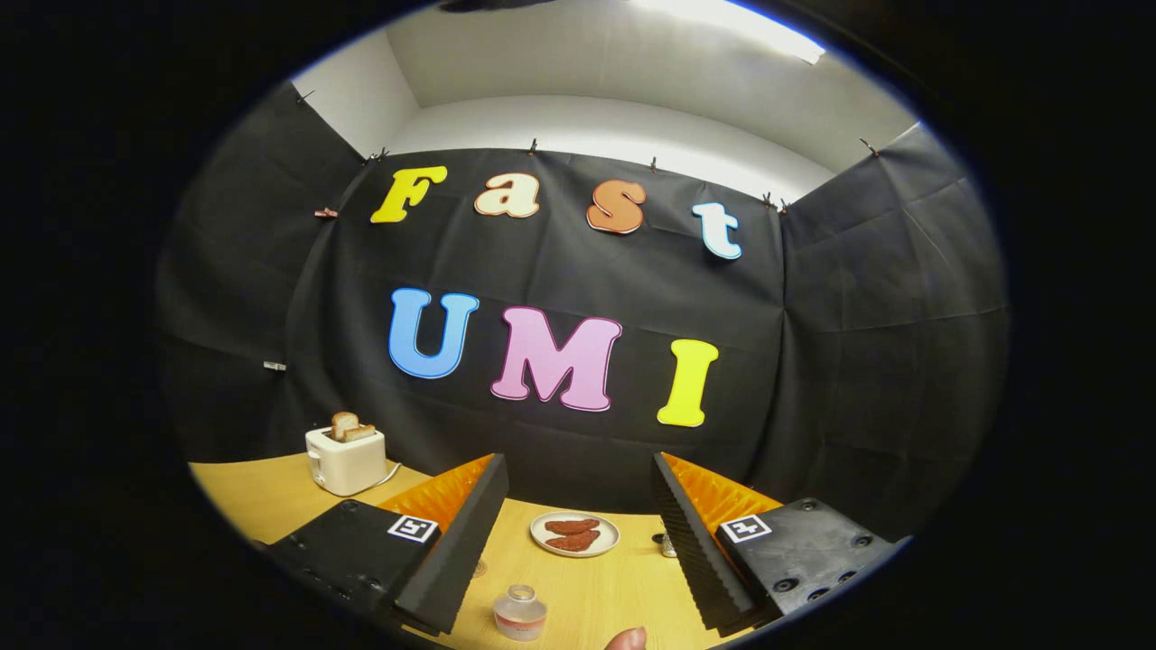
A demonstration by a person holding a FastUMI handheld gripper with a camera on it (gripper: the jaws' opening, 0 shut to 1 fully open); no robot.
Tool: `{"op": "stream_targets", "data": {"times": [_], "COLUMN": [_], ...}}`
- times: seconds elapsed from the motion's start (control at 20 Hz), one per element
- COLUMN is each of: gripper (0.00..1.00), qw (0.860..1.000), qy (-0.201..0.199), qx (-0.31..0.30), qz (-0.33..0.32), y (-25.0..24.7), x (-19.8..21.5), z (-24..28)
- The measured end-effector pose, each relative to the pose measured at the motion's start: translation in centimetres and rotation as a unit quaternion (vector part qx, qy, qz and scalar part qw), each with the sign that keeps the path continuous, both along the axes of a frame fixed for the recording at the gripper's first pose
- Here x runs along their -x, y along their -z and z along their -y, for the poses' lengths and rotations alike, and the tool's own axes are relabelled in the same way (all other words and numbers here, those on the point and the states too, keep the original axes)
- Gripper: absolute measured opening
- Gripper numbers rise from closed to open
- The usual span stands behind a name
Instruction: Take the bottle from table, then pour the juice into the cup, finally place the bottle on the coaster
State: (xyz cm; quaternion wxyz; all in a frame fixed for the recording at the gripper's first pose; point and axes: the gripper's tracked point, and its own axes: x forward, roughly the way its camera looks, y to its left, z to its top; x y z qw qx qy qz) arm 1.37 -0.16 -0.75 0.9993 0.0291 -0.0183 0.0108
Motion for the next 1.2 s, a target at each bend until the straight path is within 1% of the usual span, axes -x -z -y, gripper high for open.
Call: {"op": "stream_targets", "data": {"times": [0.15,0.25,0.4,0.5,0.65,0.8,1.05,1.2], "gripper": [0.97,0.97,0.97,0.97,0.97,0.97,0.97,0.97], "qw": [0.999,0.999,0.999,0.999,0.999,0.999,0.998,0.996], "qy": [-0.018,-0.024,-0.033,-0.032,-0.035,-0.038,-0.027,-0.019], "qx": [-0.019,-0.018,-0.018,-0.017,-0.013,-0.024,-0.025,-0.041], "qz": [0.038,0.044,0.019,0.005,-0.006,-0.025,-0.056,-0.083], "y": [0.5,2.3,6.6,9.4,12.8,16.8,22.2,25.6], "x": [0.5,1.0,1.4,1.5,1.5,1.3,0.7,0.9], "z": [-0.9,-1.3,-2.3,-2.5,-3.2,-4.1,-5.4,-6.1]}}
